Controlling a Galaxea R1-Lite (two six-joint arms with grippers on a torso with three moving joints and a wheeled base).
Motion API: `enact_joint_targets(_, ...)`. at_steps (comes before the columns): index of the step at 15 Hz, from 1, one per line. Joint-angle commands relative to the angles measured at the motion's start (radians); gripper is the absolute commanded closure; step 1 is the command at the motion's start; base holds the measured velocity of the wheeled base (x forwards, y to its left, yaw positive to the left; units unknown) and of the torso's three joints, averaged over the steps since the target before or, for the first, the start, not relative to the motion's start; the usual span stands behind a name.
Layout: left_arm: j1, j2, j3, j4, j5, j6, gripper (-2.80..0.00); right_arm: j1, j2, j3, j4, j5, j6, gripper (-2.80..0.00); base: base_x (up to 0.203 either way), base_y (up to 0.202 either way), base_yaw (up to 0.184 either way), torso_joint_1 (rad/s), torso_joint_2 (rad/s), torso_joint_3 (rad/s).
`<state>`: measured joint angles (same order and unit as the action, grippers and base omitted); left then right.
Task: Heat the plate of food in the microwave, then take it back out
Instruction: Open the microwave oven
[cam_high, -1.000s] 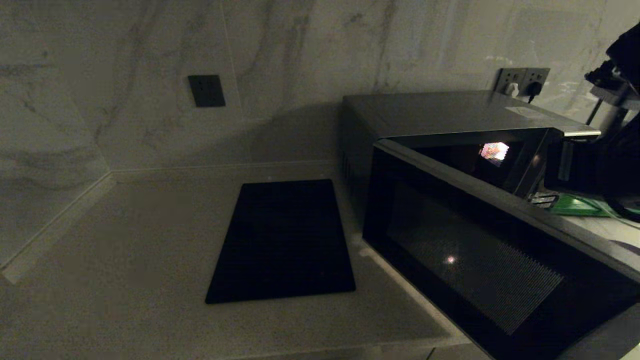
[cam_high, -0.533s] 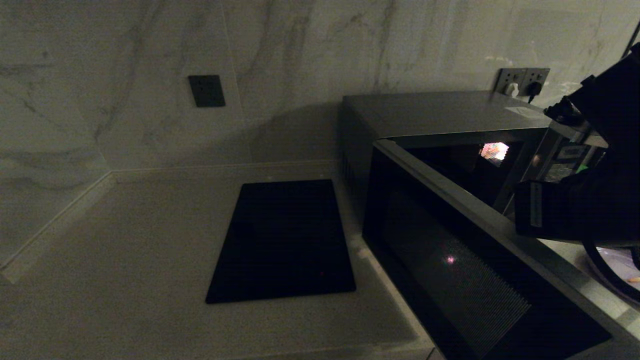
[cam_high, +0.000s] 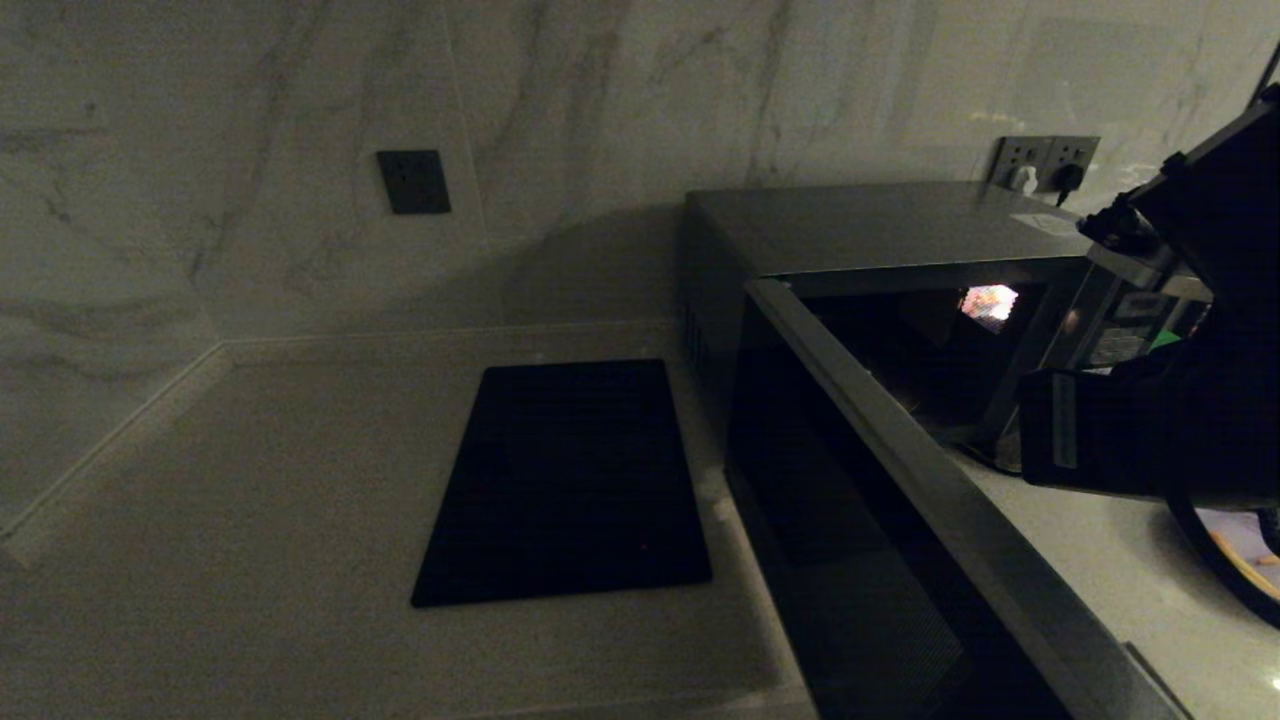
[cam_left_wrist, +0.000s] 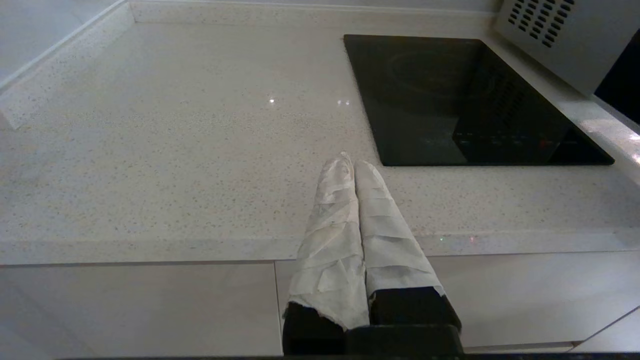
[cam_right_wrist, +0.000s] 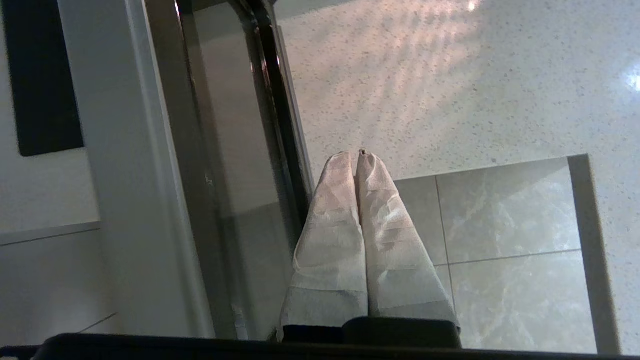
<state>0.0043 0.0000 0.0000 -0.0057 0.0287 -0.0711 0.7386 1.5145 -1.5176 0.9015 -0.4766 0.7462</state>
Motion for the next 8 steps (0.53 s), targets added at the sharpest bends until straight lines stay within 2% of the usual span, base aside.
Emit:
enact_joint_targets(1, 0.0, 0.002, 0.0, 0.0, 0.0, -0.001, 0.0, 0.011, 0.003, -0.013, 0.005, -0.002, 0.006, 0.0, 0.0, 0.0, 0.0, 0.0, 0.0, 0.0)
enact_joint_targets(5, 0.0, 0.002, 0.0, 0.0, 0.0, -0.001, 0.0, 0.051, 0.0, -0.017, 0.005, -0.002, 0.008, 0.0, 0.0, 0.0, 0.0, 0.0, 0.0, 0.0)
enact_joint_targets(8, 0.0, 0.002, 0.0, 0.0, 0.0, -0.001, 0.0, 0.047, 0.012, -0.022, 0.006, -0.009, 0.018, 0.0, 0.0, 0.0, 0.0, 0.0, 0.0, 0.0)
